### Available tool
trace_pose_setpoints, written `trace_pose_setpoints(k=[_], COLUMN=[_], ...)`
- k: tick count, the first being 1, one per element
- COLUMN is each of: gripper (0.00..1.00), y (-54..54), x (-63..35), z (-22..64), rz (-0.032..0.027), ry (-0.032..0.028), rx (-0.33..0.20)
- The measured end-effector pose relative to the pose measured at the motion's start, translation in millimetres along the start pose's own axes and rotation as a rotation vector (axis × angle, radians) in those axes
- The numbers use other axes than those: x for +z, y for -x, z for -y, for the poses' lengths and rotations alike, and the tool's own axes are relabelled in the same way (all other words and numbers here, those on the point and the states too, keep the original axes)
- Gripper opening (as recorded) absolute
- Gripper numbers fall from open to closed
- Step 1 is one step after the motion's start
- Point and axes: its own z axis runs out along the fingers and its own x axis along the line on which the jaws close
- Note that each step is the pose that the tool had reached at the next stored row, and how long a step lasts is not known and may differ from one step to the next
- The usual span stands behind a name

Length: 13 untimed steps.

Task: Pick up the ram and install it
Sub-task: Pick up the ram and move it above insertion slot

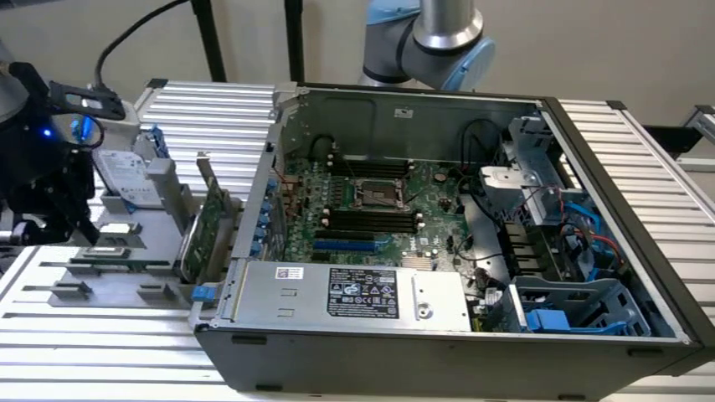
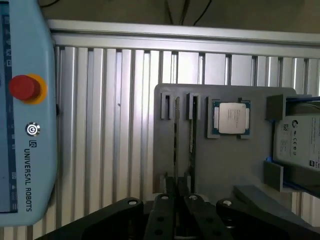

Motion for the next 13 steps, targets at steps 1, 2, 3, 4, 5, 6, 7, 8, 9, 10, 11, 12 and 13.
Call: trace_pose_setpoints(k=[1, 2, 3, 4, 5, 6, 7, 8, 9, 10, 11, 12, 13], gripper=[0.0, 0.0, 0.0, 0.0, 0.0, 0.0, 0.0, 0.0, 0.0, 0.0, 0.0, 0.0, 0.0], y=[0.2, 0.3, 0.4, 0.5, 0.6, 0.7, 0.8, 0.9, 0.9, 1.0, 1.0, 1.1, 1.2], x=[-4.5, -9.2, -13.8, -18.3, -22.7, -26.8, -30.9, -34.8, -38.6, -42.4, -46.1, -49.7, -53.1], z=[2.9, 6.8, 10.8, 15.1, 19.6, 23.9, 28.3, 32.8, 37.2, 41.7, 46.1, 50.4, 54.6], rz=[0.0001, 0.0002, 0.0002, 0.0004, 0.0008, 0.0014, 0.0022, 0.0033, 0.0045, 0.0057, 0.0068, 0.0078, 0.0087], ry=[-0.0001, -0.0002, -0.0001, -0.0002, -0.0001, -0.0001, 0.0, -0.0002, -0.0002, -0.0002, -0.0002, -0.0002, -0.0003], rx=[0.0, 0.0, 0.0, 0.0, 0.0, 0.0, 0.0, 0.0, 0.0, 0.0, 0.0, 0.0, 0.0])
